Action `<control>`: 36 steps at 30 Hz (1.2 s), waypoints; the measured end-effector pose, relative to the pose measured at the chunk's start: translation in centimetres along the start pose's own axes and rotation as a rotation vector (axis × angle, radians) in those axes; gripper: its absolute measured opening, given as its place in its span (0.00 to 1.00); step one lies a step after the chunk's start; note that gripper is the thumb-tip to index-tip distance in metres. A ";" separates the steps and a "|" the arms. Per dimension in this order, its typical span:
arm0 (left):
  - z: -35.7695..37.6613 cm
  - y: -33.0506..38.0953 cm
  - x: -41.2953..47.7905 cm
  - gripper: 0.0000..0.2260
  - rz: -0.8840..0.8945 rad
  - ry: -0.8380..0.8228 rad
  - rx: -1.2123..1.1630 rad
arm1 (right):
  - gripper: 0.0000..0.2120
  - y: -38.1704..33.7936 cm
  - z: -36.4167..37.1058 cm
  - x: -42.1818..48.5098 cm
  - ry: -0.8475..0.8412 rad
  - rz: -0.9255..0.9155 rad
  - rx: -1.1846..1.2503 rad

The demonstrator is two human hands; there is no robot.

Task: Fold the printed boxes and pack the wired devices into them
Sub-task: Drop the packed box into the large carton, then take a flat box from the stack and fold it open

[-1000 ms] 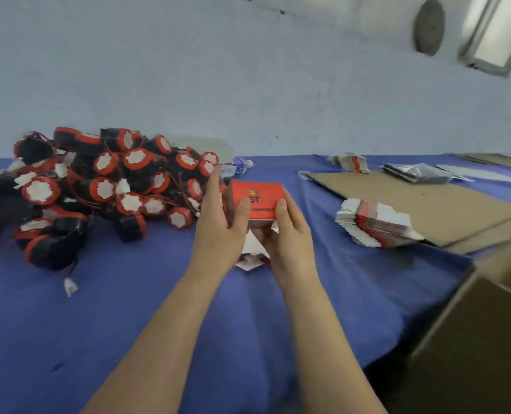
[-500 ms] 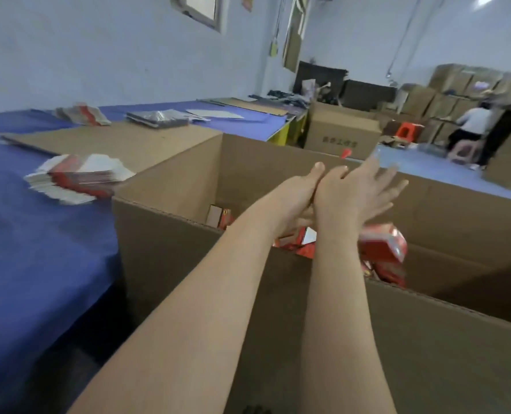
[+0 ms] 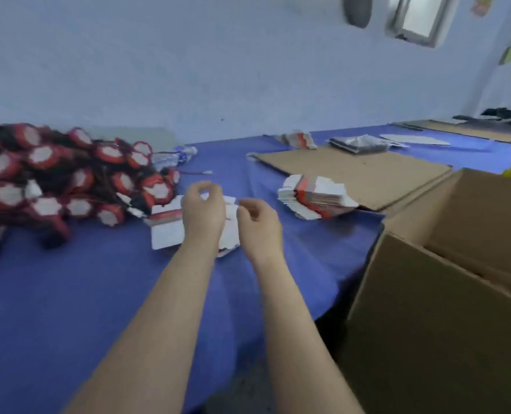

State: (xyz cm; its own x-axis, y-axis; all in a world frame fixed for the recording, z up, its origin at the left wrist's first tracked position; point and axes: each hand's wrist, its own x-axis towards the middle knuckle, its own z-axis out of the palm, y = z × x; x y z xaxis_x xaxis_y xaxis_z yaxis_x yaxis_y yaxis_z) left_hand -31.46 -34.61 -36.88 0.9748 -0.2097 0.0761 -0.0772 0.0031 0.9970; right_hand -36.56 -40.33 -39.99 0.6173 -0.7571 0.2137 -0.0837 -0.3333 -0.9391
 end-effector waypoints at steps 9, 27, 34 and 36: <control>-8.5 -8.2 7.4 0.04 -0.151 0.113 0.165 | 0.17 1.6 10.0 2.7 -0.062 0.061 -0.563; -20.8 -4.7 6.0 0.18 0.364 0.401 0.134 | 0.12 -4.6 18.3 -1.5 -0.321 -0.275 0.309; -23.9 -7.6 5.7 0.19 0.278 0.701 0.075 | 0.12 -2.9 22.8 -5.8 -0.446 -0.364 0.289; -23.9 -8.3 5.9 0.18 0.279 0.711 0.080 | 0.06 -2.6 22.7 -5.8 -0.389 -0.364 0.283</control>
State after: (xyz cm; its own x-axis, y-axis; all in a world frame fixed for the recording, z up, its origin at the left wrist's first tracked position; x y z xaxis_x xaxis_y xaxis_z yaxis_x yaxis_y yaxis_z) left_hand -20.12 -12.53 -44.41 0.8151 0.4679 0.3416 -0.3283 -0.1129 0.9378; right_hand -22.15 -22.30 -44.86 0.8127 -0.3432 0.4709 0.3654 -0.3294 -0.8706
